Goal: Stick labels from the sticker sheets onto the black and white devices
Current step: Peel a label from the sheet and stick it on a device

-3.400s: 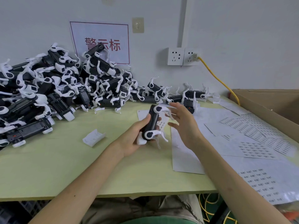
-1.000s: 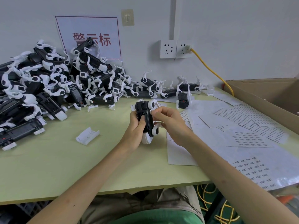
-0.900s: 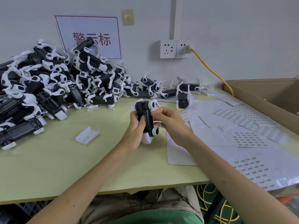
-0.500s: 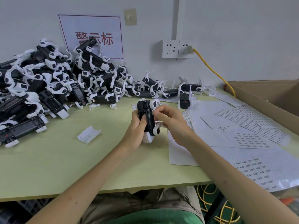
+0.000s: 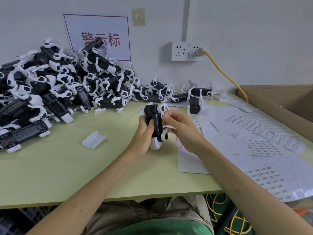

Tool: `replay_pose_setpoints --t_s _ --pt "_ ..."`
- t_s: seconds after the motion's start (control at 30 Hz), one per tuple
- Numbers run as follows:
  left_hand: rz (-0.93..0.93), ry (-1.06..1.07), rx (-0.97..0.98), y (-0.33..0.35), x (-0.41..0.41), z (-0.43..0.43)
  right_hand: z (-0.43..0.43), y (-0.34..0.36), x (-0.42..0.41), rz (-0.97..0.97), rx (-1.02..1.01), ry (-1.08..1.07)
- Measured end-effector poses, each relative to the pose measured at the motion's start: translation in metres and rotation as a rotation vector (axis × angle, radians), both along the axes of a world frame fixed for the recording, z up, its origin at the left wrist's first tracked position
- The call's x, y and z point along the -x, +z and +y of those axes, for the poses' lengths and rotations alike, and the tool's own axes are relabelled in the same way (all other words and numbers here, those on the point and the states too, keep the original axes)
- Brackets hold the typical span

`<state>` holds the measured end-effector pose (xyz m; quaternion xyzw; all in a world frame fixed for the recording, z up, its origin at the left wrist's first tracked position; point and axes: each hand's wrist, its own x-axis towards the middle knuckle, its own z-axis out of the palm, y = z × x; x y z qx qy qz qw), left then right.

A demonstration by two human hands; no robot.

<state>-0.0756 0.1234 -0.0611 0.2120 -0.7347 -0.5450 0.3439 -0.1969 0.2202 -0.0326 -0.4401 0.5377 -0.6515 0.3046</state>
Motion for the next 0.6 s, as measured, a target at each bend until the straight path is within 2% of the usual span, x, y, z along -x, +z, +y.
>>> replay_pose_setpoints --t_s 0.6 --pt "0.006 -0.025 0.023 0.0008 0.0016 0.0017 0.0009 -0.0004 0.0 0.023 0.03 -0.005"
